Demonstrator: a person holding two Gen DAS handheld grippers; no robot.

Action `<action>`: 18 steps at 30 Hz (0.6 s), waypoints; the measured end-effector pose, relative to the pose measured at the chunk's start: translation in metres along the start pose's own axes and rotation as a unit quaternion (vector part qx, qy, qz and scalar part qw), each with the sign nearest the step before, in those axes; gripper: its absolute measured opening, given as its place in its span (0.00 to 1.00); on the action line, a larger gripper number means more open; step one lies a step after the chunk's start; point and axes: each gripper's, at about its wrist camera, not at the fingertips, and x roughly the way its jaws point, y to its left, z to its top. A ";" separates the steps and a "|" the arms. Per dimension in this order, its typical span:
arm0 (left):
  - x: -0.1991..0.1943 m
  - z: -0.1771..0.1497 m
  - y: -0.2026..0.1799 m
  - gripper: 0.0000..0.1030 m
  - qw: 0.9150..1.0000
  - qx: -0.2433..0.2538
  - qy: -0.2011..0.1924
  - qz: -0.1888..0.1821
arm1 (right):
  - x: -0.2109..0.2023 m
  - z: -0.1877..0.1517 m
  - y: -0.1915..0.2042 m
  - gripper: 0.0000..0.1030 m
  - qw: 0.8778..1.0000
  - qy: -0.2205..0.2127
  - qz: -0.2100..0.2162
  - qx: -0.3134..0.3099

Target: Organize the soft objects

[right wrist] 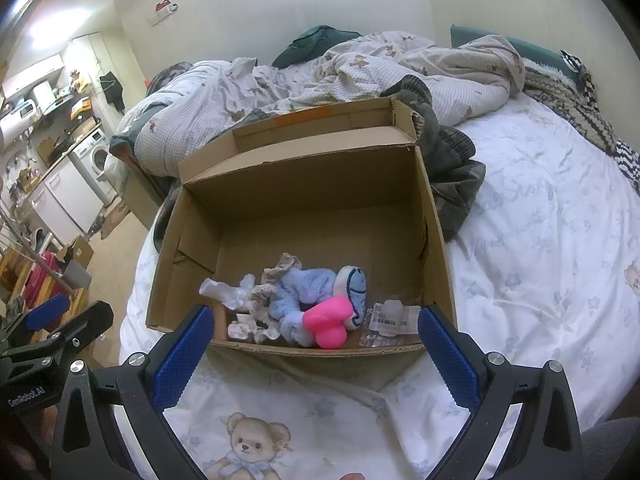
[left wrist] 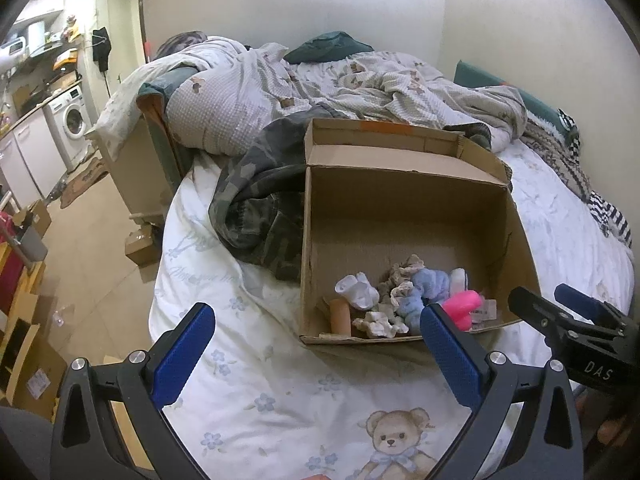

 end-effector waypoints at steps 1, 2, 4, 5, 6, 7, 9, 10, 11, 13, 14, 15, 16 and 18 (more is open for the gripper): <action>0.000 0.000 0.000 0.99 1.000 0.000 0.001 0.000 | 0.000 0.000 0.000 1.00 1.000 0.000 0.000 0.000; 0.001 0.000 0.000 0.99 1.000 -0.001 0.002 0.000 | 0.000 0.000 0.000 1.00 1.000 0.000 0.000 0.000; 0.001 0.000 0.000 0.99 1.000 -0.001 0.002 0.000 | 0.000 0.000 0.000 1.00 1.000 0.000 0.000 0.001; 0.001 -0.001 0.000 0.99 1.000 -0.001 0.002 0.000 | 0.000 0.000 0.000 1.00 1.000 0.000 0.000 0.001; 0.001 0.000 0.000 0.99 1.000 -0.001 0.002 0.000 | 0.000 0.000 0.000 1.00 1.000 0.000 0.000 0.000; 0.001 0.000 0.000 0.99 1.000 -0.001 0.002 -0.001 | 0.000 0.000 0.000 1.00 1.000 0.000 0.000 0.000; 0.002 -0.001 -0.001 0.99 1.000 0.000 0.002 -0.001 | 0.000 0.000 0.000 1.00 1.000 0.000 0.001 -0.001; 0.001 -0.001 0.000 0.99 1.000 0.000 0.001 0.000 | 0.000 0.000 0.000 1.00 1.000 0.000 0.000 -0.001; 0.001 -0.001 -0.001 0.99 1.000 0.001 0.001 0.000 | 0.000 0.000 0.000 1.00 1.000 0.000 0.000 -0.001; 0.001 0.000 -0.001 0.99 1.000 0.003 0.000 0.001 | 0.000 0.000 0.001 1.00 1.000 0.000 -0.001 0.000; 0.001 -0.001 -0.001 0.99 1.000 0.004 -0.001 0.000 | 0.000 0.000 0.001 1.00 1.000 0.000 -0.001 -0.001; 0.002 -0.001 -0.002 0.99 1.000 0.005 -0.001 0.000 | 0.000 0.000 0.001 1.00 1.000 0.000 0.000 0.000; 0.002 -0.001 -0.002 0.99 1.000 0.005 -0.001 0.000 | 0.000 0.000 0.000 1.00 1.000 0.000 0.001 0.000; 0.002 -0.001 -0.002 0.99 1.000 0.004 0.000 0.000 | 0.000 0.000 0.001 1.00 1.000 0.000 0.000 -0.001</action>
